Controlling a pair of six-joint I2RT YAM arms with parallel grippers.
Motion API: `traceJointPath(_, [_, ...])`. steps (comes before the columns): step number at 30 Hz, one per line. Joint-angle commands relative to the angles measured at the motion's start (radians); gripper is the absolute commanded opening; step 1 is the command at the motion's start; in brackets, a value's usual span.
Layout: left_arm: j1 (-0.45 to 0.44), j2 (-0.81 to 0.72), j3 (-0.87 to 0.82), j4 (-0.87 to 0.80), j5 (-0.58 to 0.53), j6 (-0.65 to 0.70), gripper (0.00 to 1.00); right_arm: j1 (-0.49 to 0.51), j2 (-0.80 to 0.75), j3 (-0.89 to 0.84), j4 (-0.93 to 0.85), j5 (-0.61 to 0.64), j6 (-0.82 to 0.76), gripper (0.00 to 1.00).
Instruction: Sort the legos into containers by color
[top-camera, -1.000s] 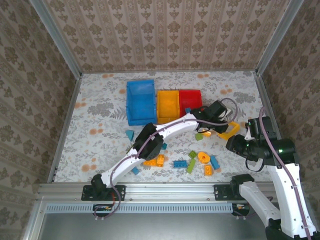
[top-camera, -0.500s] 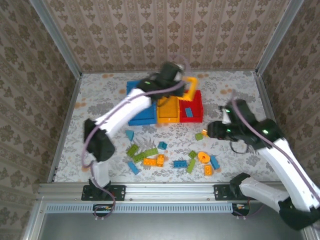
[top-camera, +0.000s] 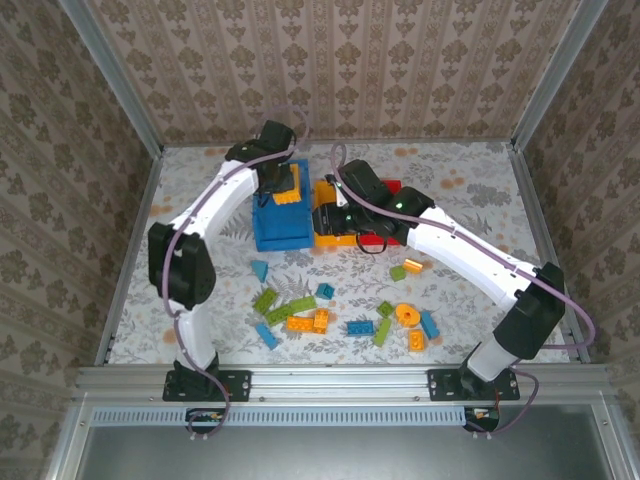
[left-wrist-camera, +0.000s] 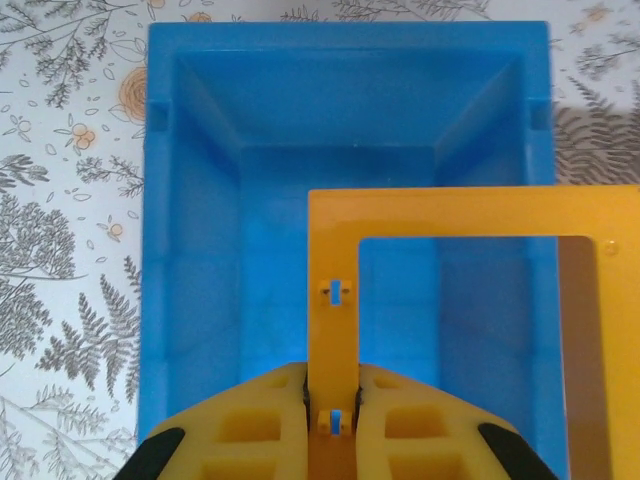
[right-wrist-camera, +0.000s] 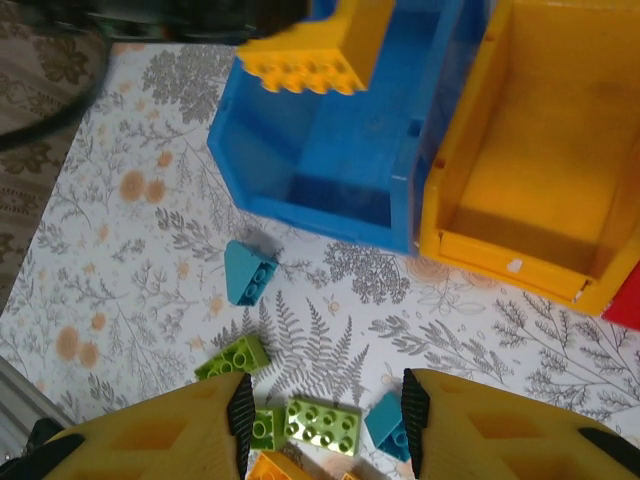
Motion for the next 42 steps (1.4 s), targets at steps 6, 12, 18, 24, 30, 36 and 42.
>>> traceJointPath(6, [0.008,0.126,0.080,-0.028,-0.072,-0.006,0.00,0.001,-0.001,0.003,0.065,-0.026,-0.006,0.48])
traceJointPath(12, [0.009,0.183,0.082,0.036,-0.025,0.017,0.00,0.003,-0.034,-0.073,0.165,-0.075,-0.024,0.51])
traceJointPath(18, [0.008,0.239,0.089,0.064,-0.023,0.031,0.00,0.003,-0.033,-0.090,0.150,-0.079,-0.026,0.52])
traceJointPath(24, [0.035,0.287,0.090,0.086,-0.020,0.054,0.00,0.002,-0.061,-0.144,0.175,-0.095,-0.023,0.52])
traceJointPath(30, [0.036,0.302,0.074,0.104,0.011,0.058,0.01,-0.007,-0.102,-0.244,0.185,-0.090,-0.025,0.53])
traceJointPath(36, [0.033,0.296,0.046,0.118,0.038,0.060,0.17,-0.054,-0.144,-0.338,0.202,-0.121,-0.001,0.53])
traceJointPath(42, [0.030,0.270,0.028,0.138,0.067,0.077,0.27,-0.095,-0.186,-0.387,0.163,-0.114,-0.013,0.54])
